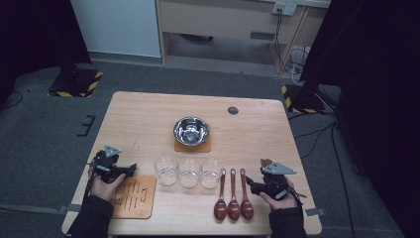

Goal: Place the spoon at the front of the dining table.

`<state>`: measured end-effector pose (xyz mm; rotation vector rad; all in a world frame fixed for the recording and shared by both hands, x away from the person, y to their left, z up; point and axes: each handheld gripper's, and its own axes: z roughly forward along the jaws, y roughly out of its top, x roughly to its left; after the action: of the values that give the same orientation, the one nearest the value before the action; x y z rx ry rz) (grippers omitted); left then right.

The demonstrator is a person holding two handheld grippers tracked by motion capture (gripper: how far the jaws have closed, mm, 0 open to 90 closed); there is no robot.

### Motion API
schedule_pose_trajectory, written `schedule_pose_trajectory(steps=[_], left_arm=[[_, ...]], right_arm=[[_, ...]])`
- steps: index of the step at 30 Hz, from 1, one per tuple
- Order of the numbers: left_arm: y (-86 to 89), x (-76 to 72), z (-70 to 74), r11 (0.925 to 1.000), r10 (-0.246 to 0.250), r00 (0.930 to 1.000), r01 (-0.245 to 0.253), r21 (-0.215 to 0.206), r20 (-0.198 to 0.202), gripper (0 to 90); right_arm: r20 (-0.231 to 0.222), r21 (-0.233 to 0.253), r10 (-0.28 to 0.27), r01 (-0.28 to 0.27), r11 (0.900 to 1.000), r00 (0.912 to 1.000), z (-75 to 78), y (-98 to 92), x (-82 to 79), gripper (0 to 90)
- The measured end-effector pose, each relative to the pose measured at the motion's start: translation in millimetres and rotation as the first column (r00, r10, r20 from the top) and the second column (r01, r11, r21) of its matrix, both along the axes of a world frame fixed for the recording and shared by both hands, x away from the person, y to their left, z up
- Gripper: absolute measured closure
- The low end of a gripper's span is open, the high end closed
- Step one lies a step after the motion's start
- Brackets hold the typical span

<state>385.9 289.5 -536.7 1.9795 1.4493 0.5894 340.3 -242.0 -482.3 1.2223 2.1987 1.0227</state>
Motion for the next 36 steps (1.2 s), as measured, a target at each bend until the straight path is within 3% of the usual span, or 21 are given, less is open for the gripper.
schedule_pose_trajectory(steps=[12, 26, 36], left_arm=[[0.0, 0.0, 0.0, 1.0000, 0.000, 1.0000, 0.000, 0.000, 0.000, 0.0], [0.0, 0.0, 0.0, 1.0000, 0.000, 1.0000, 0.000, 0.000, 0.000, 0.0], [-0.1, 0.0, 0.0, 1.0000, 0.000, 1.0000, 0.000, 0.001, 0.000, 0.0]], right_arm=[[-0.036, -0.013, 0.008, -0.009, 1.000, 0.9993, -10.7, -0.9, -6.2, 44.7], [-0.143, -0.056, 0.066, -0.075, 0.996, 0.9875, -30.8, 18.0, -8.7, 56.9], [-0.161, -0.057, 0.072, -0.083, 0.995, 0.9843, -33.5, 16.6, -7.2, 69.3]])
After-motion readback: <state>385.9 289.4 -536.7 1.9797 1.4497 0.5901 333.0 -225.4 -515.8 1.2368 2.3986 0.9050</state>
